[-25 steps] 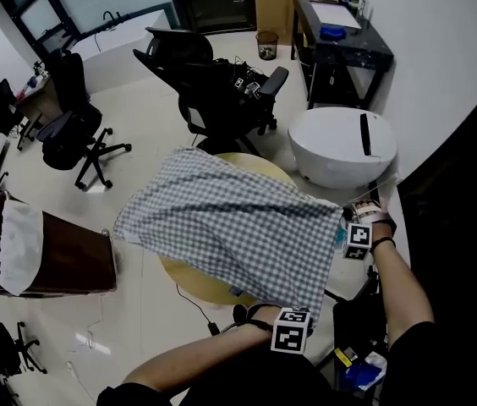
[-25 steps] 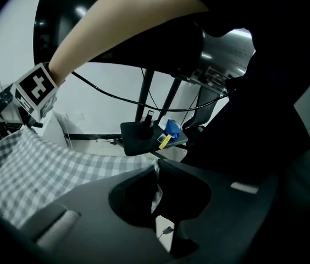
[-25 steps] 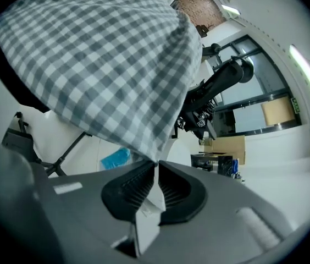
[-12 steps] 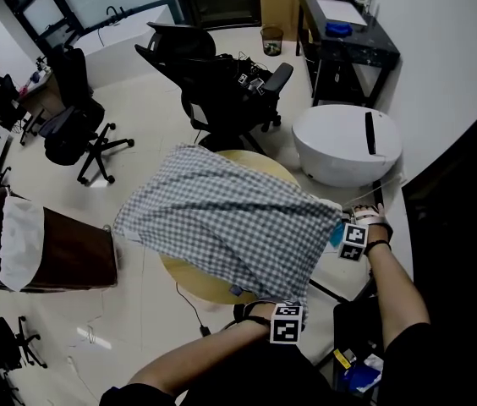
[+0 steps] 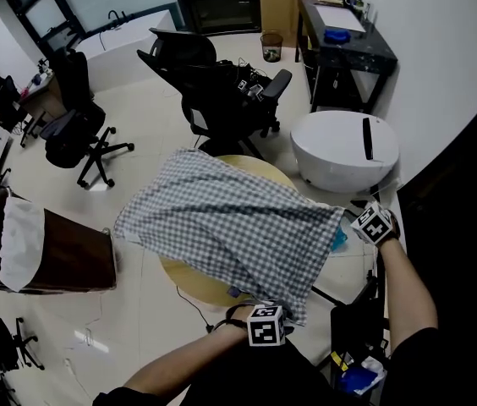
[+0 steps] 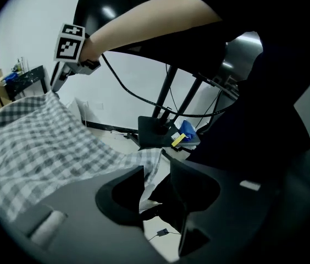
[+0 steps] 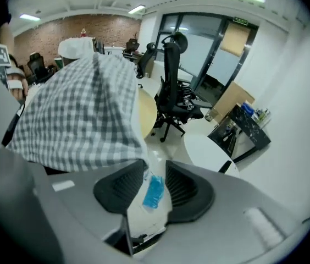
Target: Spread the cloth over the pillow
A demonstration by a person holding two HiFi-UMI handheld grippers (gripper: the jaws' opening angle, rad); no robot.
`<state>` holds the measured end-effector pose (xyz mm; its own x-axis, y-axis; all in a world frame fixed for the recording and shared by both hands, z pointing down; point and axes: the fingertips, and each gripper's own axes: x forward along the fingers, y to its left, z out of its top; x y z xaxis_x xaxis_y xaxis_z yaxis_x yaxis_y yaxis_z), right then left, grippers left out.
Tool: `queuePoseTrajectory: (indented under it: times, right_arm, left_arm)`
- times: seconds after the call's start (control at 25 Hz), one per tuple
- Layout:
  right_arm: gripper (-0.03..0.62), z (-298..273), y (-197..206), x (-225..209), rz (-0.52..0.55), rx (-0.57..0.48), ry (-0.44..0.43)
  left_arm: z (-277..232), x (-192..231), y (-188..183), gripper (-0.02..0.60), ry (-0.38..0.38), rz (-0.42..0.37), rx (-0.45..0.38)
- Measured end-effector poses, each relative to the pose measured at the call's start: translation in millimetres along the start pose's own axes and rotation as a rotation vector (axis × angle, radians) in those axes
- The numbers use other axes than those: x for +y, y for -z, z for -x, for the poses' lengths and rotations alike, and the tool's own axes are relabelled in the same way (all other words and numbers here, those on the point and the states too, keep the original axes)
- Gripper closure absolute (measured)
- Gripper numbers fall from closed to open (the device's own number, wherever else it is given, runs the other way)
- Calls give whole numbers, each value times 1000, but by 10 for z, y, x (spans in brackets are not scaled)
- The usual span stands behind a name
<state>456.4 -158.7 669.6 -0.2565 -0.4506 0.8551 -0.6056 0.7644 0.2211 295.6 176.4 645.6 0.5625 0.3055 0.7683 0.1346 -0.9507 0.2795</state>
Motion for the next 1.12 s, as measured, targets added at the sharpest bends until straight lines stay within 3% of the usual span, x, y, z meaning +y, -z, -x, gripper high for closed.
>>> queuePoseTrajectory:
  times: [0.16, 0.36, 0.52, 0.6, 0.72, 0.92, 1.12]
  right_arm:
    - [457, 108, -84, -139, -33, -2, -14]
    - [457, 68, -224, 19, 45, 47, -76]
    - [457, 28, -443, -83, -62, -46, -77]
    - [458, -32, -556, -77, -110, -75, -121]
    - [457, -154, -587, 132, -114, -49, -228]
    - [421, -295, -478, 680, -24, 0, -401]
    - [395, -409, -495, 651, -37, -45, -369]
  left_arm:
    - [-47, 24, 126, 442, -20, 51, 14]
    - [-129, 34, 184, 442, -39, 54, 32]
    - [-53, 87, 85, 443, -125, -3, 49]
    - [-37, 175, 79, 445, -168, -6, 51]
    - [-58, 210, 100, 445, -157, 22, 49]
    - [-70, 231, 220, 445, -156, 44, 59]
    - [-117, 218, 281, 445, -137, 69, 62]
